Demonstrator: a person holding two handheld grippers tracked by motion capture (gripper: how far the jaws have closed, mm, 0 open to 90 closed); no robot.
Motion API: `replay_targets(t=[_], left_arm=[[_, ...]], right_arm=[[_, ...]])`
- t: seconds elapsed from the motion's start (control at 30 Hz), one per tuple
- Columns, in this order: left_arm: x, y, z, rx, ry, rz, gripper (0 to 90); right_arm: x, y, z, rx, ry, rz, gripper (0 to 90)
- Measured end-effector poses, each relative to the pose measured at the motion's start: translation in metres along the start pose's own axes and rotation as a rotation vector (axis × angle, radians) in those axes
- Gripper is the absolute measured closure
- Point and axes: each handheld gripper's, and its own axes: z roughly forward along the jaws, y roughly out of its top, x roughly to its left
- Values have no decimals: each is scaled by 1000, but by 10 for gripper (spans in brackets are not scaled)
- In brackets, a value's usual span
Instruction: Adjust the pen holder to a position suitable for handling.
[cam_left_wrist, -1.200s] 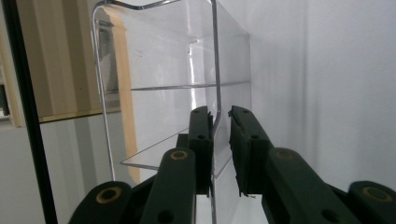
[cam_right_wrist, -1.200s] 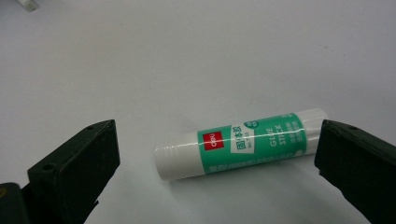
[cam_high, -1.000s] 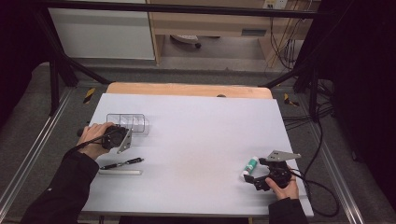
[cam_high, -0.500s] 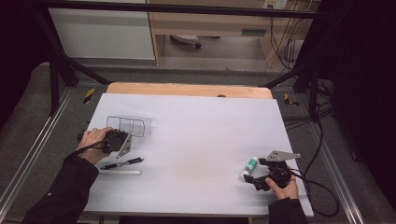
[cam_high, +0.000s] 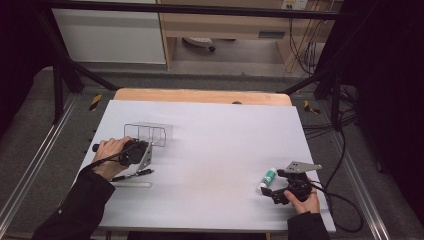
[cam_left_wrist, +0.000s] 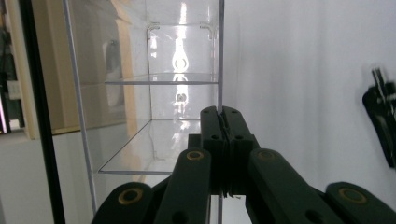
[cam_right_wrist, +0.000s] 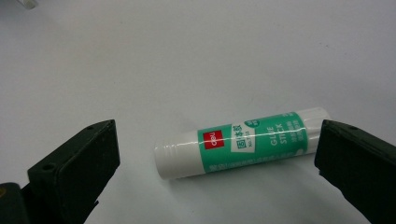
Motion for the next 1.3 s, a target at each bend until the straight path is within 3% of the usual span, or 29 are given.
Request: replay_targets(t=[0.43,0.83,1.3], left_arm=[[2,60,-1,-36,19,4,880],[-1,115,13,-44,9,3,880],[-9,154,31,-41,-28,-36,880]], right_arm=[[0,0,-1,-6,-2,1,4],[0,0,-1,-5,-2,-3,4],[0,0,-1,-6,-1,-1,4]])
